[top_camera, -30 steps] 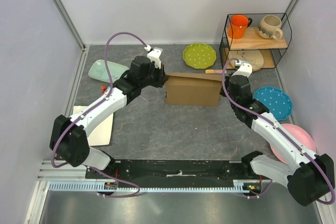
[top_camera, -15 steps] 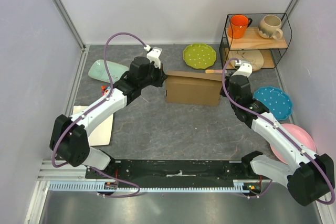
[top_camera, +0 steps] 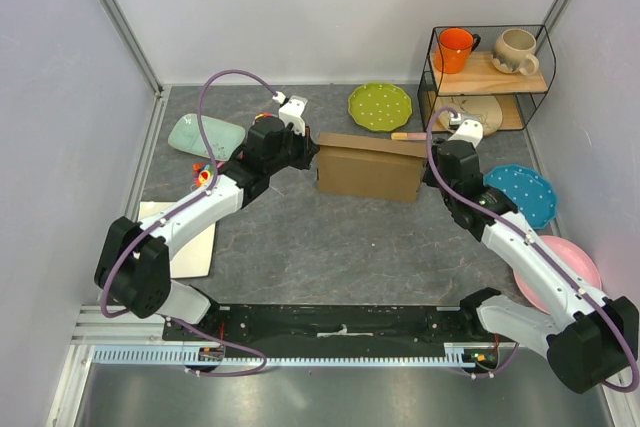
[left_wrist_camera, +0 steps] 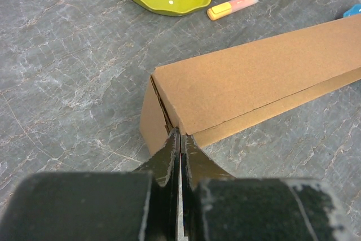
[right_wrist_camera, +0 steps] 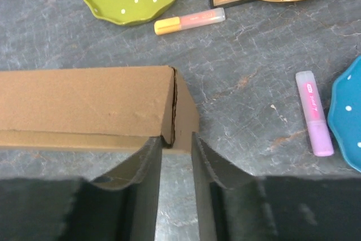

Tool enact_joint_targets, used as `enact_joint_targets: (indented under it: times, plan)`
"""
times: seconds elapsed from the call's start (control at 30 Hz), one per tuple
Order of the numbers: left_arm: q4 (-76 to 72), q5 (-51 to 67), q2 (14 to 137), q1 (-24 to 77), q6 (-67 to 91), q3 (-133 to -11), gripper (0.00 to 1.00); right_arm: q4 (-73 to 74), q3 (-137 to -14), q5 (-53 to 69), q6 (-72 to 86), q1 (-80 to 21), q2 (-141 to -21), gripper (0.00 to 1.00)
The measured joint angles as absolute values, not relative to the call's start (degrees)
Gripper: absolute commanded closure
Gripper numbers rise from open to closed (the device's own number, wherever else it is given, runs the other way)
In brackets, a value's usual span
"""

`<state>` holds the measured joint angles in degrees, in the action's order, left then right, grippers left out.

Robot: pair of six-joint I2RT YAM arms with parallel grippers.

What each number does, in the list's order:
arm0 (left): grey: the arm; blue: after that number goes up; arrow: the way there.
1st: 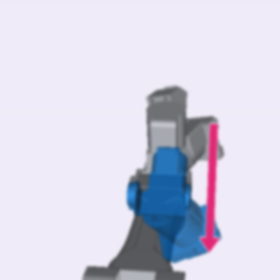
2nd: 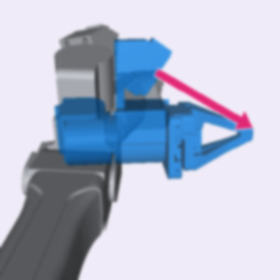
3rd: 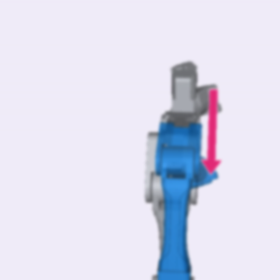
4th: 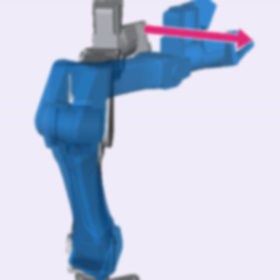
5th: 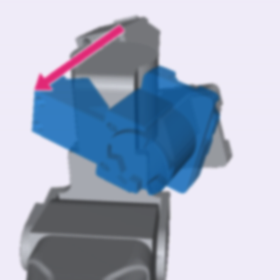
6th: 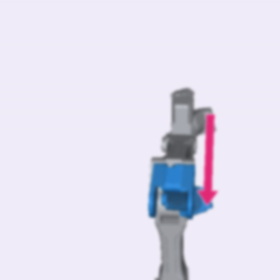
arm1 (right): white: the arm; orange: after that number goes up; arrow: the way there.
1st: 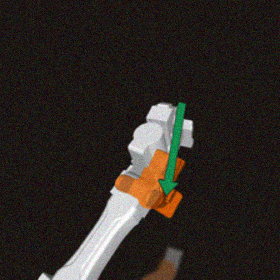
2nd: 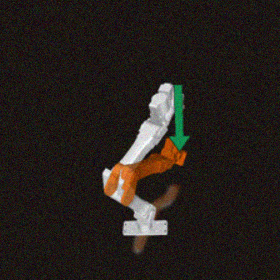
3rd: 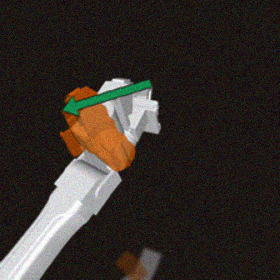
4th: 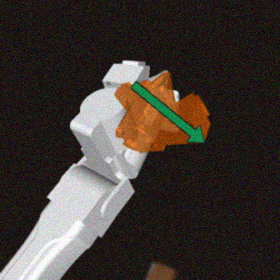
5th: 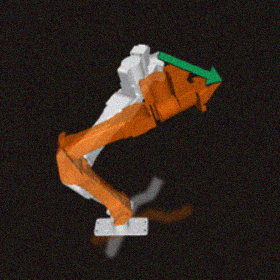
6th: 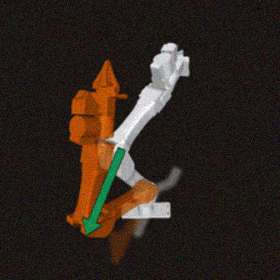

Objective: Fold the paper box

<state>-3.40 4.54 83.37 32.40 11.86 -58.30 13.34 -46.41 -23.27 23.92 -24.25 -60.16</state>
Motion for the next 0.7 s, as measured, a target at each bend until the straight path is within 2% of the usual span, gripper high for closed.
enact_joint_targets:
  times: [0.27,0.33,0.37,0.4,0.47,0.5,0.6,0.7]
  plan:
    - [-2.02,4.32,83.37,32.47,11.86,-59.05,0.97,23.18,-58.13,-22.15,24.53,-24.05,-59.7,0.59]
    - [-1.78,4.14,83.37,32.51,11.86,-59.16,0.93,23.09,-60.62,-21.74,24.64,-24.05,-59.53,0.64]
    - [-1.67,4.08,83.37,32.56,11.86,-59.2,0.87,22.74,-61.52,-21.43,24.69,-24.05,-59.51,0.66]
    - [-1.61,4.03,83.37,32.56,11.88,-59.22,0.84,22.37,-62.02,-21.21,24.69,-24.05,-59.61,0.73]
    - [-1.39,3.99,83.37,32.56,12.08,-59.33,0.78,21.58,-62.17,-20.75,24.75,-24.05,-60.55,0.79]
    - [-1.23,3.99,83.37,32.56,12.25,-59.35,0.77,21.41,-62.15,-20.51,24.88,-24.05,-61.47,0.84]
    - [-0.67,4.08,83.2,32.67,12.38,-59.55,0.74,20.12,-60.47,-19.81,25.26,-24.05,-64.36,0.9]
    - [0.25,4.27,82.78,32.77,12.38,-59.61,0.73,19.81,-55.88,-19.73,25.56,-24.05,-66.39,0.93]
